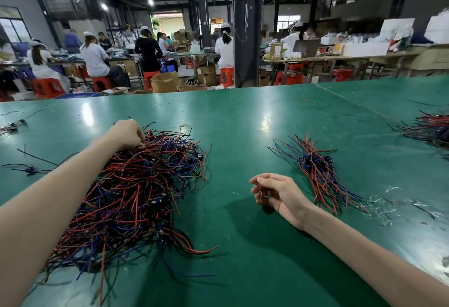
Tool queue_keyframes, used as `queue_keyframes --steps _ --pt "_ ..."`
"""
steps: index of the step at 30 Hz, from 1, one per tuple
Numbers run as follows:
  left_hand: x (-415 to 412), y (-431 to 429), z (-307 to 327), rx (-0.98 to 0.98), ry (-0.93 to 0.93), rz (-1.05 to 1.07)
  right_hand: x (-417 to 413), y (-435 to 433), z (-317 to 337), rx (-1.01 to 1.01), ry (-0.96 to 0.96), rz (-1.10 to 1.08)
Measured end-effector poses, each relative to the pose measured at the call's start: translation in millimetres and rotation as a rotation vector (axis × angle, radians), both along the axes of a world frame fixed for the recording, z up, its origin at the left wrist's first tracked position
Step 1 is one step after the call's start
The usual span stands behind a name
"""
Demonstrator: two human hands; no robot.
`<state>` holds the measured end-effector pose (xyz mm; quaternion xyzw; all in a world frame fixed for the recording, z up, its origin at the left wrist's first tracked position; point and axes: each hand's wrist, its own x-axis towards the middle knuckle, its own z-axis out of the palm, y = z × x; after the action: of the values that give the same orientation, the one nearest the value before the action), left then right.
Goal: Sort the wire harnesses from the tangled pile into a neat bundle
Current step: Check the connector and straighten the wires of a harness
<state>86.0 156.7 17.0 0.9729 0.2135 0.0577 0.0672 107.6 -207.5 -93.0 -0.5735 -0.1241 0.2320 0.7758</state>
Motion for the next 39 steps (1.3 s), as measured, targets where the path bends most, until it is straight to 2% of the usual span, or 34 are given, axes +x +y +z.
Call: queue_keyframes --steps 4,9,11,14,16,19,23,27,30,32,34,37,39 --pt "-0.9 -2.5 -0.4 0.016 -0.068 -0.018 -0.8 0.0 -0.9 -0.007 -0.015 0.002" --pt "-4.0 1.8 10.3 -0.077 -0.406 -0.012 -0.4 0.3 -2.3 -0.017 -0.023 0.004" --pt "-6.0 3.2 19.5 -0.088 -0.272 -0.035 0.1 1.3 -2.7 -0.018 -0.023 0.002" --pt "-8.8 -1.2 22.2 0.001 0.118 -0.040 0.2 0.8 -1.7 -0.025 -0.022 0.005" --pt "-8.6 -3.3 20.6 0.041 0.200 -0.039 -0.1 0.0 -1.3 -0.024 -0.020 0.010" --pt "-10.1 -9.2 22.9 0.027 0.182 -0.009 0.1 -1.1 -1.3 -0.016 -0.015 0.011" --pt "-13.2 -4.5 39.0 -0.109 0.032 0.081 0.4 -0.3 -0.4 -0.013 -0.013 0.022" --pt "-18.5 4.3 67.2 -0.002 -0.219 0.123 1.7 -0.3 -1.4 -0.027 -0.022 0.027" --pt "-19.5 5.5 81.4 -0.180 -0.220 0.125 3.1 -0.7 -2.3 -0.037 -0.024 0.025" --pt "-12.9 5.7 86.9 -0.185 -0.331 0.117 2.5 -1.1 -2.4 -0.037 -0.020 0.029" --pt "-11.9 -1.5 93.2 -0.281 -0.446 0.131 2.8 -0.6 -2.9 -0.028 -0.024 0.024" --pt "-13.1 -11.3 100.4 -0.273 -0.619 0.105 2.5 -0.4 -3.2 -0.032 -0.021 0.028" --pt "-19.5 -21.0 106.5 -0.327 -0.675 0.050 2.7 0.2 -2.8 -0.029 -0.025 0.024"
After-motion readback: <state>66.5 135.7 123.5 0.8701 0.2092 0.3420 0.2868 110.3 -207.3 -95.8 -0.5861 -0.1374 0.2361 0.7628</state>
